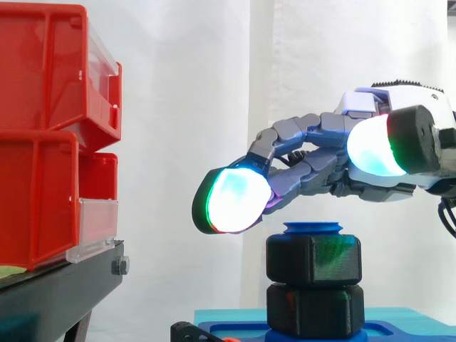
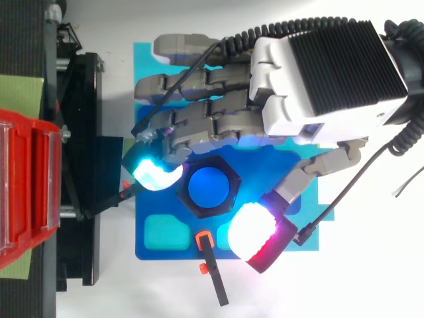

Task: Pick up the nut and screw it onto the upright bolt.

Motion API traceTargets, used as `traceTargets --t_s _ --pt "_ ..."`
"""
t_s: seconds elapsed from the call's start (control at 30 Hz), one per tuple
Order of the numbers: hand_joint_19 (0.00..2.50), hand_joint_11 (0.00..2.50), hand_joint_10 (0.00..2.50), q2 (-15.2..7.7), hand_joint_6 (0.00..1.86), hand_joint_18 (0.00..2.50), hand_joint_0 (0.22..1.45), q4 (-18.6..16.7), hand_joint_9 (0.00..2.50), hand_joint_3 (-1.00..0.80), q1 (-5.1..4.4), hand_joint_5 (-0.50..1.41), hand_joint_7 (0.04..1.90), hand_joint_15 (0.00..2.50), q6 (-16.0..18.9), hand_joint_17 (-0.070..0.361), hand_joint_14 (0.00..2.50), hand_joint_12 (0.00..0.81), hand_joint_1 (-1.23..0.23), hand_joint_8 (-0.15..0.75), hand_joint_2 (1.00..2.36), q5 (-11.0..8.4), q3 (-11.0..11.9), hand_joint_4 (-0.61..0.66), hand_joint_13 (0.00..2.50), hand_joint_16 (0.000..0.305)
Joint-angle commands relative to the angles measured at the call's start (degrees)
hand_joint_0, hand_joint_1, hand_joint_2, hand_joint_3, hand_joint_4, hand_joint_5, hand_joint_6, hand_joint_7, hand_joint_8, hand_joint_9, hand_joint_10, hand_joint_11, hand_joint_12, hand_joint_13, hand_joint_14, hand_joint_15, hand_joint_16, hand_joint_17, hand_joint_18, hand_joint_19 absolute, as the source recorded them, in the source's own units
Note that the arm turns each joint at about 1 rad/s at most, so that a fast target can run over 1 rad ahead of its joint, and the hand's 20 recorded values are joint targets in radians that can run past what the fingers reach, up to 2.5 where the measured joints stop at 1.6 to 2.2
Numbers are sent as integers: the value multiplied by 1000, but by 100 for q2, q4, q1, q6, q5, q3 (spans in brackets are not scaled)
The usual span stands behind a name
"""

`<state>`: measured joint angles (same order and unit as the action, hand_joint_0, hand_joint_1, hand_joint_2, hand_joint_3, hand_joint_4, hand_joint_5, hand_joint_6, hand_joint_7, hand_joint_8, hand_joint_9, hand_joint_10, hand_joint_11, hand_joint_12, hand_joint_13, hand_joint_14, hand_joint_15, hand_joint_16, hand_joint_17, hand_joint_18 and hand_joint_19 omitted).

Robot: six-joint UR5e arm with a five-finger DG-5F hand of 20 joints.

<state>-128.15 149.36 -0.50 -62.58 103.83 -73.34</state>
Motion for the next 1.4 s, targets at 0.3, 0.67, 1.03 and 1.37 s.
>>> traceTargets --t_s 0.3,0.67,1.03,1.37 --pt "0 0 0 1 502 0 419 -583 463 -500 7 -170 682 0 44 95 0 353 -327 255 1000 6 -392 173 239 42" --pt "0 0 0 -8 502 0 422 -574 472 -500 15 -165 696 0 70 93 0 350 -331 258 1000 6 -392 172 242 41" --pt "0 0 0 -96 502 0 422 -724 466 -500 33 -167 692 0 149 93 0 351 -338 256 1000 15 -392 171 240 41" --pt "0 0 0 -202 502 0 421 -733 467 -500 50 -167 693 0 272 94 0 350 -339 257 1000 23 -392 170 242 42"
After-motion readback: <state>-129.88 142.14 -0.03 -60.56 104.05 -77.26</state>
